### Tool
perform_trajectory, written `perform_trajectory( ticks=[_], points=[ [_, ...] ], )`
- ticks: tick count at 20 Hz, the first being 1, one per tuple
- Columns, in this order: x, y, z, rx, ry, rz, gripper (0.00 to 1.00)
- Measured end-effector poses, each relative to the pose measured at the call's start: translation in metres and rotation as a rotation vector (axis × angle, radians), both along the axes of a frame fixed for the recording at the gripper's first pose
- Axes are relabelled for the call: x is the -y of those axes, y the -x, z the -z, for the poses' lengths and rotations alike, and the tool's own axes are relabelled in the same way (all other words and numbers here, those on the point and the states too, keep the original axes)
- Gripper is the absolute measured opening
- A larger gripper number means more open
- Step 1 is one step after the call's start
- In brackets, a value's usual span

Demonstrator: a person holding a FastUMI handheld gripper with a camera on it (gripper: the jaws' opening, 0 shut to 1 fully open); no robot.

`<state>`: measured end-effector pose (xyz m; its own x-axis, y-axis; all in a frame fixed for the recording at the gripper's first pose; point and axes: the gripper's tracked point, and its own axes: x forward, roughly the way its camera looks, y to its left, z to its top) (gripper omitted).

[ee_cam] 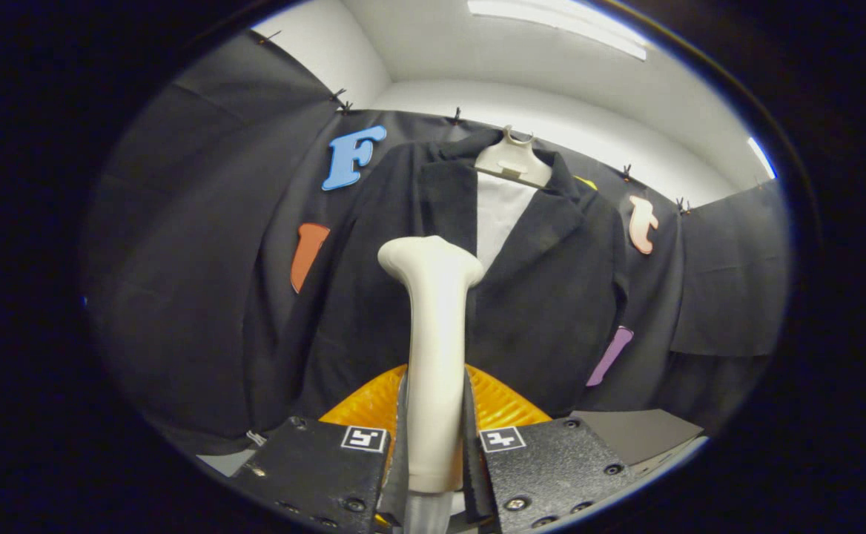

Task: Iron the clothes twice with a garment steamer, once on the left side and once on the right side.

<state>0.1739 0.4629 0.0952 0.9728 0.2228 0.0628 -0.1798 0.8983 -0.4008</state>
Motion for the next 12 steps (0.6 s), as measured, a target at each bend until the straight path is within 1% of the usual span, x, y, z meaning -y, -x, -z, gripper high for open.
perform_trajectory(
  ticks=[2,4,6,12],
  points=[
    [0.002,0.004,0.014,-0.008,0.002,-0.015,0.32],
    [0.005,0.022,0.037,-0.018,0.017,-0.021,0.32],
    [0.008,0.025,0.055,-0.055,0.029,-0.030,0.32],
    [0.029,0.030,0.112,-0.170,0.058,-0.002,0.32]
  ],
)
